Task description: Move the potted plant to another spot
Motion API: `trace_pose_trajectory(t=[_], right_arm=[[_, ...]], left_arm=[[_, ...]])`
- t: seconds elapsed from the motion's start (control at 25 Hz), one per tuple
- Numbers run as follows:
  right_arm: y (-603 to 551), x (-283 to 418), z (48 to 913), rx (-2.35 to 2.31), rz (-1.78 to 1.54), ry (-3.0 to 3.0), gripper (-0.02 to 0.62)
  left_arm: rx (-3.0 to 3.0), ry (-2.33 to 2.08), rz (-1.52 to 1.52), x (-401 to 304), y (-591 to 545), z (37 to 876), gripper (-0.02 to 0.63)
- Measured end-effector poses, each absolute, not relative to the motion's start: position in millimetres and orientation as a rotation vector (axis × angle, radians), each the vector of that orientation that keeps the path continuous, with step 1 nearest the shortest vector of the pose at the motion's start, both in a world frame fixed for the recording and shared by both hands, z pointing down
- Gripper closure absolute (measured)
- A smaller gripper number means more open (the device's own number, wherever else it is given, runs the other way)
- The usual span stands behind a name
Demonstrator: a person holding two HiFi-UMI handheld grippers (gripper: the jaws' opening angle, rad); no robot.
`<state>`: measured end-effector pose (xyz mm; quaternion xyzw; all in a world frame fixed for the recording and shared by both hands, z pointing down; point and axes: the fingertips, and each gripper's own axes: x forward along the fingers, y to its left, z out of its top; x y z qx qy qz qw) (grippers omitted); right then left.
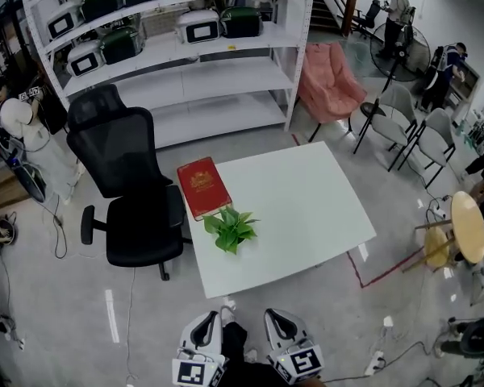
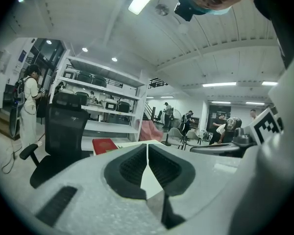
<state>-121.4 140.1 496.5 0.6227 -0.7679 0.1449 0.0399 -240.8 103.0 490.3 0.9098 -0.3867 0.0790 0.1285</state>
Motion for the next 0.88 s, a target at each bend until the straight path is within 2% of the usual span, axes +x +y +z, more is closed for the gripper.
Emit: trace_pose_trajectory(t=[0.36, 0.52, 0.88], right_arm=[[43, -126, 515, 1.795, 0.419, -2.259, 0.583], [11, -127, 526, 1.710, 0.357, -2.215, 0.583], [-35, -125, 567, 1.448, 0.294, -2.202, 0.583]], left_arm=[[2.629, -1.055, 0.238, -234, 13, 495, 0.581], [2.607, -1.088, 0.148, -234, -20, 493, 0.581], [2.555, -1.183, 0.140, -241, -50, 502, 0.581]])
